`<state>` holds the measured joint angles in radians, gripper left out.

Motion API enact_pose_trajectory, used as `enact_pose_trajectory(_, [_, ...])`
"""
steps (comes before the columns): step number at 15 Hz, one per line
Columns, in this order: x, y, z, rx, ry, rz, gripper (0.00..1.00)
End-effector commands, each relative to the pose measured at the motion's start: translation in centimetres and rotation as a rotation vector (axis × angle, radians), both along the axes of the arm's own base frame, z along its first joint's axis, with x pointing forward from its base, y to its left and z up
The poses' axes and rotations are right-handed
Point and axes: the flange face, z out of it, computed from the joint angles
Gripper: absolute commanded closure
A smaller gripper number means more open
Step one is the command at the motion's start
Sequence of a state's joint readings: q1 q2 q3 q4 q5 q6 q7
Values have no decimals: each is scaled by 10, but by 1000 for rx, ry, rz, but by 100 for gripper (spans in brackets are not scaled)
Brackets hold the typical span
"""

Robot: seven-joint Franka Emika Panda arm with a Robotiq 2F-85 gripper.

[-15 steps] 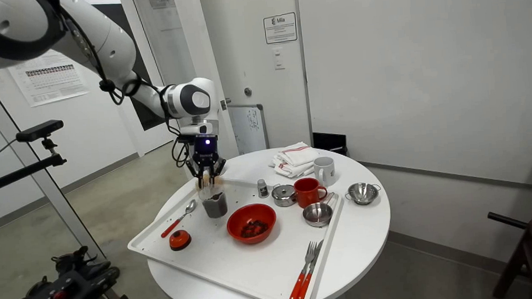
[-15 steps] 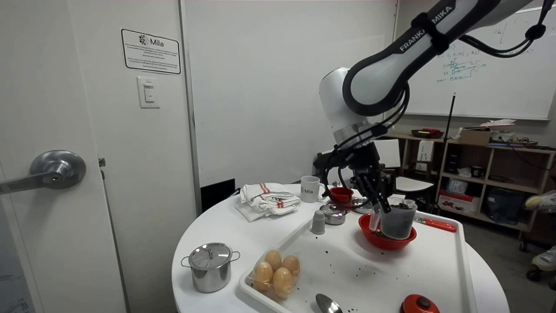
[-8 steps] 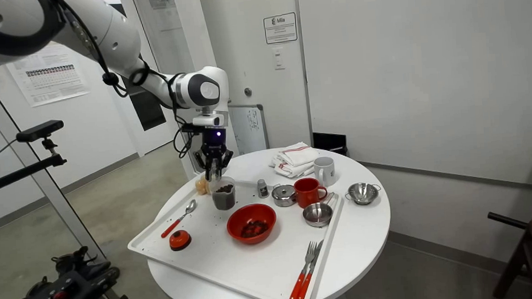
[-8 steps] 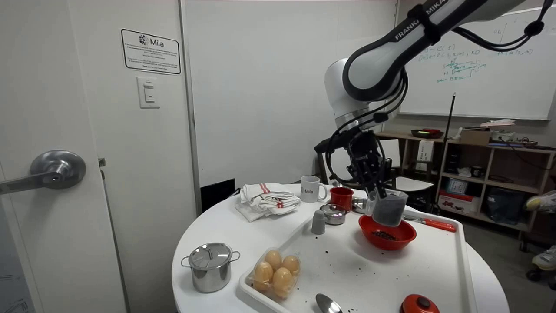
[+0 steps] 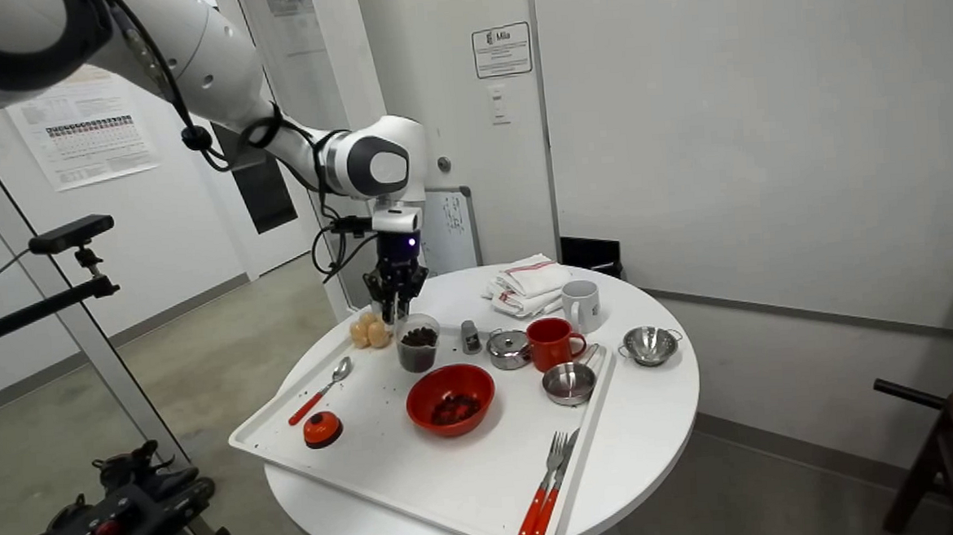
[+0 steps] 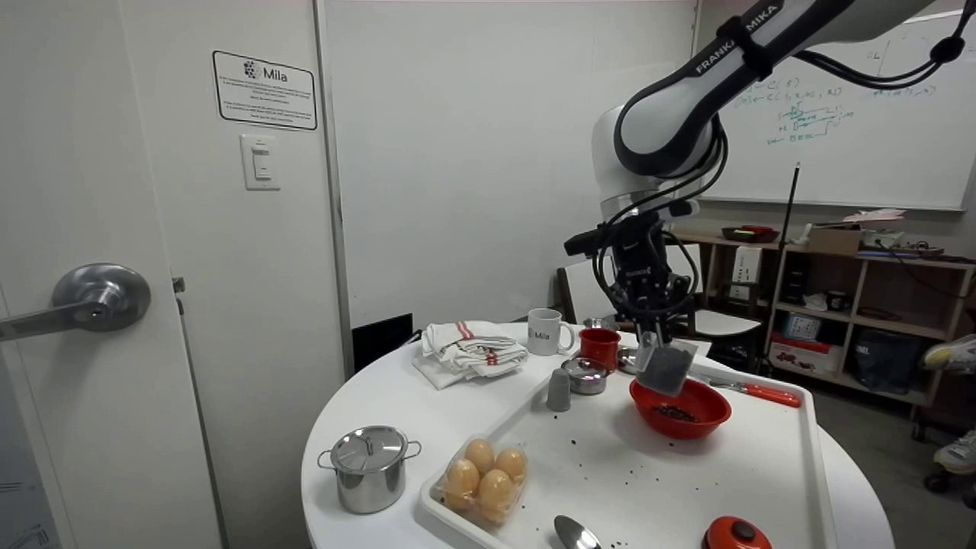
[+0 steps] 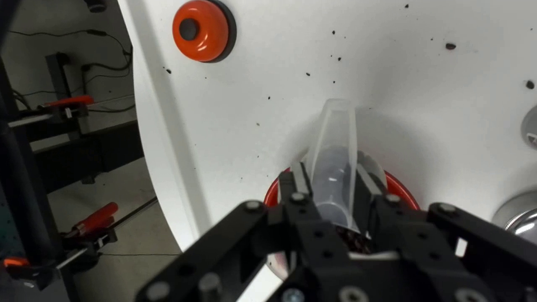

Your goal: Pour some contents from the clear jar into the orange bowl

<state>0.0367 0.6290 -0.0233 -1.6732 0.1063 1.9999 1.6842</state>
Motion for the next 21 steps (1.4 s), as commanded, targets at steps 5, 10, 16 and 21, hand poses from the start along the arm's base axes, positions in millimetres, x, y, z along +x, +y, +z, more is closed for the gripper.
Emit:
enact_pose_trajectory(5, [-27,-4,4,167,-44,103,89])
enact_pose_trajectory(10, [-28,-7,-11,179,-7,82,90])
enact_pose_trajectory(16, [-29,-8,-14,178,-1,80,72])
enact_pose_trajectory(21, [-29,-8,-14,178,-1,80,72])
